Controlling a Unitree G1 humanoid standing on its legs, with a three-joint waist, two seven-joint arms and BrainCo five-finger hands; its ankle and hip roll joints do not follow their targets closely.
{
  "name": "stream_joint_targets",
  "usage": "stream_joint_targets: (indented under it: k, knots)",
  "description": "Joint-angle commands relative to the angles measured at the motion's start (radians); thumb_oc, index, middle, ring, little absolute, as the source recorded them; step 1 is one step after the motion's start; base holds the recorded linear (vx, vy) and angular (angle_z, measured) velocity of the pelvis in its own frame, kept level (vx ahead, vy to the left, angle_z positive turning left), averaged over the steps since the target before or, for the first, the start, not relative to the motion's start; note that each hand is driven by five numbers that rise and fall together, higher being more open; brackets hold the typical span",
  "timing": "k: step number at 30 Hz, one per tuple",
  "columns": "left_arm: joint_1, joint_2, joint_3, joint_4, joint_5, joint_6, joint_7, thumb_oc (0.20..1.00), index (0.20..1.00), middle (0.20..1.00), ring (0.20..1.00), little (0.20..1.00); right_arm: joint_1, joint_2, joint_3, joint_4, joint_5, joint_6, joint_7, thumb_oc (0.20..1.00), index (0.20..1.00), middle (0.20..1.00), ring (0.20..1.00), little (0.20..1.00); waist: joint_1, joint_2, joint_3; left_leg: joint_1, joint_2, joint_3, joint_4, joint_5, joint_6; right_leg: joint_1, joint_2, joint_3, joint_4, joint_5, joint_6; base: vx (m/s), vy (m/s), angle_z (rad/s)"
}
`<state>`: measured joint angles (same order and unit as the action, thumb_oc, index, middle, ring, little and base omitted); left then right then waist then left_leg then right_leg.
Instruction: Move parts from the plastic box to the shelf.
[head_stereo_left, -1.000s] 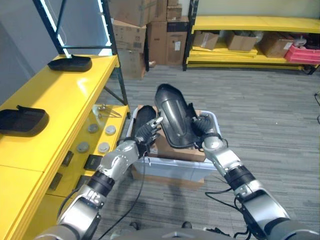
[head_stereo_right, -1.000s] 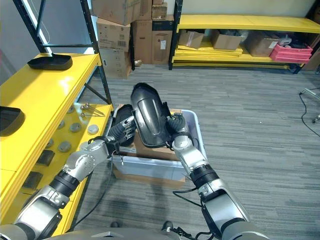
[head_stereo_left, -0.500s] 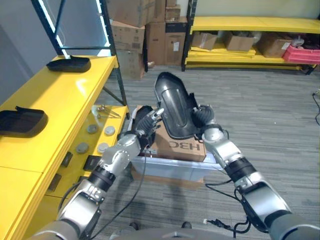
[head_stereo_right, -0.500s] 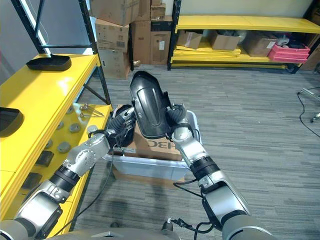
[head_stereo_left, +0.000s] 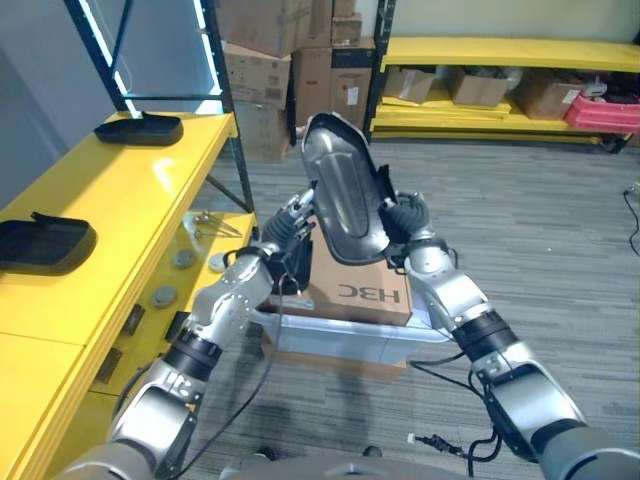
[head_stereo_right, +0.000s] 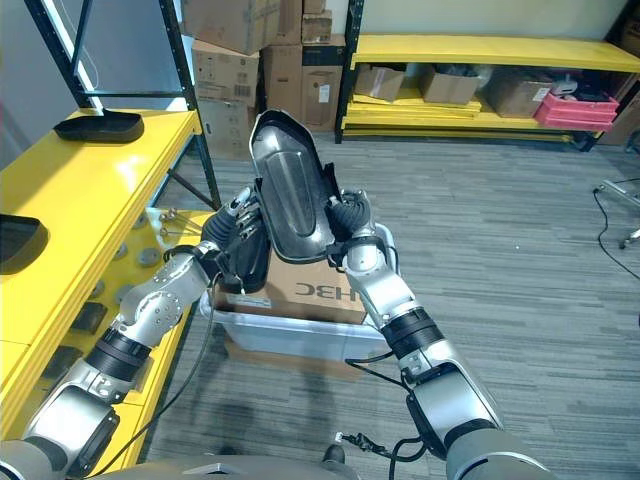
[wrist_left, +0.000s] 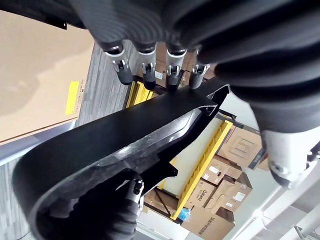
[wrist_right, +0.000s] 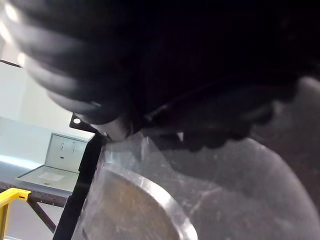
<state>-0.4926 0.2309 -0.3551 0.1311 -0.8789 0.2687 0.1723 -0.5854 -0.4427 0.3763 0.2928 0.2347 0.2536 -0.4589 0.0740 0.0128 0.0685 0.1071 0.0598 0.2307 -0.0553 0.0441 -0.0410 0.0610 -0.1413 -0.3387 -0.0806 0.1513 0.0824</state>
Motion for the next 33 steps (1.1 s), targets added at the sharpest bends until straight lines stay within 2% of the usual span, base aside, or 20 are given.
stream_joint_targets:
  k: [1, 6, 12, 18, 25, 33]
  knots:
    - [-0.049, -0.014, -0.026, 0.036, 0.051, -0.031, -0.001, 1.000, 1.000, 1.000, 1.000, 1.000, -0.039, -0.025, -0.070, -0.075, -0.026, -0.101, 0.021, 0.200, 0.200, 0.200, 0.200, 0.200, 0.022, -0.014, -0.065, -0.049, 0.040, -0.028, 0.021, -0.026, -0.031, 0.040, -0.071, -0.017, 0.057, -0.125, 0.108, 0.00, 0.000, 0.00]
    - [-0.033, -0.013, -0.019, 0.075, 0.153, -0.027, 0.003, 1.000, 1.000, 1.000, 1.000, 1.000, -0.030, -0.024, -0.084, -0.113, -0.025, -0.101, 0.036, 0.200, 0.200, 0.200, 0.200, 0.200, 0.020, -0.016, -0.063, -0.047, 0.038, -0.024, 0.019, -0.025, -0.030, 0.041, -0.068, -0.012, 0.053, -0.125, 0.106, 0.00, 0.000, 0.00]
    - [-0.018, -0.024, -0.016, 0.084, 0.096, -0.077, -0.052, 1.000, 1.000, 1.000, 1.000, 1.000, -0.016, -0.026, -0.098, -0.158, -0.026, -0.071, 0.039, 0.200, 0.200, 0.200, 0.200, 0.200, 0.014, -0.019, -0.059, -0.045, 0.039, -0.019, 0.017, -0.025, -0.030, 0.039, -0.068, -0.010, 0.052, -0.123, 0.106, 0.00, 0.000, -0.02]
    - [-0.024, -0.030, -0.036, 0.051, 0.086, -0.086, -0.070, 1.000, 1.000, 1.000, 1.000, 1.000, -0.004, -0.013, -0.086, -0.124, -0.014, -0.059, 0.043, 0.200, 0.200, 0.200, 0.200, 0.200, 0.012, -0.020, -0.056, -0.047, 0.039, -0.017, 0.021, -0.025, -0.028, 0.037, -0.070, -0.010, 0.057, -0.123, 0.105, 0.00, 0.000, -0.01]
    - [-0.050, -0.045, -0.088, -0.012, 0.073, -0.111, -0.092, 1.000, 1.000, 1.000, 1.000, 1.000, -0.006, 0.050, -0.032, -0.025, -0.010, -0.034, 0.081, 0.200, 0.200, 0.200, 0.200, 0.200, 0.017, -0.018, -0.055, -0.052, 0.037, -0.022, 0.026, -0.027, -0.027, 0.035, -0.073, -0.012, 0.062, -0.124, 0.105, 0.00, 0.000, 0.00]
    - [-0.078, -0.080, -0.171, -0.035, 0.074, -0.070, -0.083, 1.000, 1.000, 1.000, 1.000, 1.000, -0.021, 0.137, 0.060, 0.064, -0.028, -0.036, 0.101, 0.200, 0.200, 0.200, 0.200, 0.200, 0.026, -0.014, -0.054, -0.056, 0.035, -0.030, 0.027, -0.028, -0.027, 0.034, -0.075, -0.014, 0.063, -0.123, 0.106, 0.00, 0.000, 0.00]
